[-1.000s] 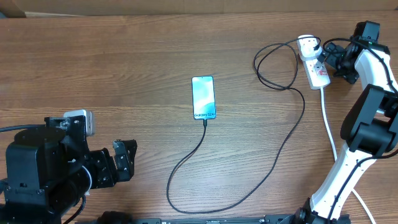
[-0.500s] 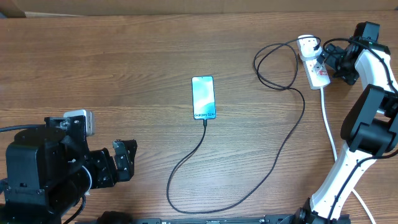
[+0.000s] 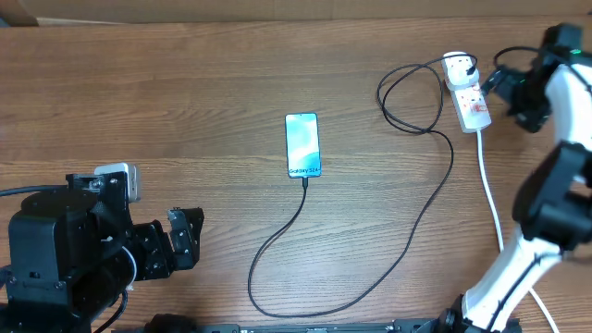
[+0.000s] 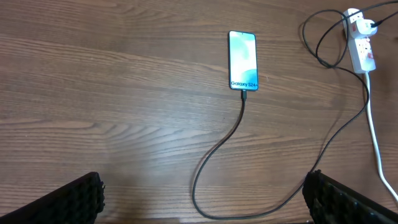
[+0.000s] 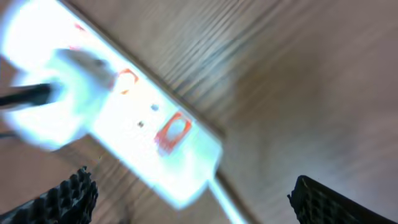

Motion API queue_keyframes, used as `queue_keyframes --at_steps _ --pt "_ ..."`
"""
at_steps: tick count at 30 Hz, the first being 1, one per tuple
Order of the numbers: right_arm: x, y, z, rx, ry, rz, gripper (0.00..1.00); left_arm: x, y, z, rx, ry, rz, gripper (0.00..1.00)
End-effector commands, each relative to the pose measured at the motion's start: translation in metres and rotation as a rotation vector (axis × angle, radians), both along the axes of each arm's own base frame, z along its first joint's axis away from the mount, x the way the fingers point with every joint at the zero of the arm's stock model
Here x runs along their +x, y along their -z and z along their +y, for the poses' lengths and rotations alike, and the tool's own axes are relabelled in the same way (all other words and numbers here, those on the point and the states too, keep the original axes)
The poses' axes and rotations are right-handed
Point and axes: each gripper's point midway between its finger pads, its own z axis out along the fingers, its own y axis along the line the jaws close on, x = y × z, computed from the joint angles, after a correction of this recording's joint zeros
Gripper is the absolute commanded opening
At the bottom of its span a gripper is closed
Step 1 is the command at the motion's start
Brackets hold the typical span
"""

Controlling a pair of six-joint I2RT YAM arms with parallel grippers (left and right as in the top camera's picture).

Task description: Plug charger to phone and switch on socket

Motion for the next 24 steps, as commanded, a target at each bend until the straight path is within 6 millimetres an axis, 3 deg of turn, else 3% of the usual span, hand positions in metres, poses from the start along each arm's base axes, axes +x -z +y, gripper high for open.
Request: queue_keyframes --at_steps 1,5,13,18,24 --pt "-0.020 -0.121 0.000 -0.063 0.062 -0.214 1.00 0.001 0.001 0.002 0.003 -0.016 0.005 1.00" --pt "-0.062 -0.173 0.026 -0.061 0.041 -0.252 1.00 0.001 0.001 0.002 0.003 -0.016 0.005 1.00" --pt "-0.144 -0.226 0.091 -0.058 -0.058 -0.286 0.99 0.001 0.001 0.002 0.003 -0.016 0.005 1.00" --pt "-0.180 -0.235 0.136 -0.061 -0.181 -0.348 0.99 0.001 0.001 0.002 0.003 -0.016 0.005 1.00" --pt "-0.235 -0.213 0.166 -0.038 -0.264 -0.357 1.00 0.001 0.001 0.002 0.003 -0.016 0.005 1.00"
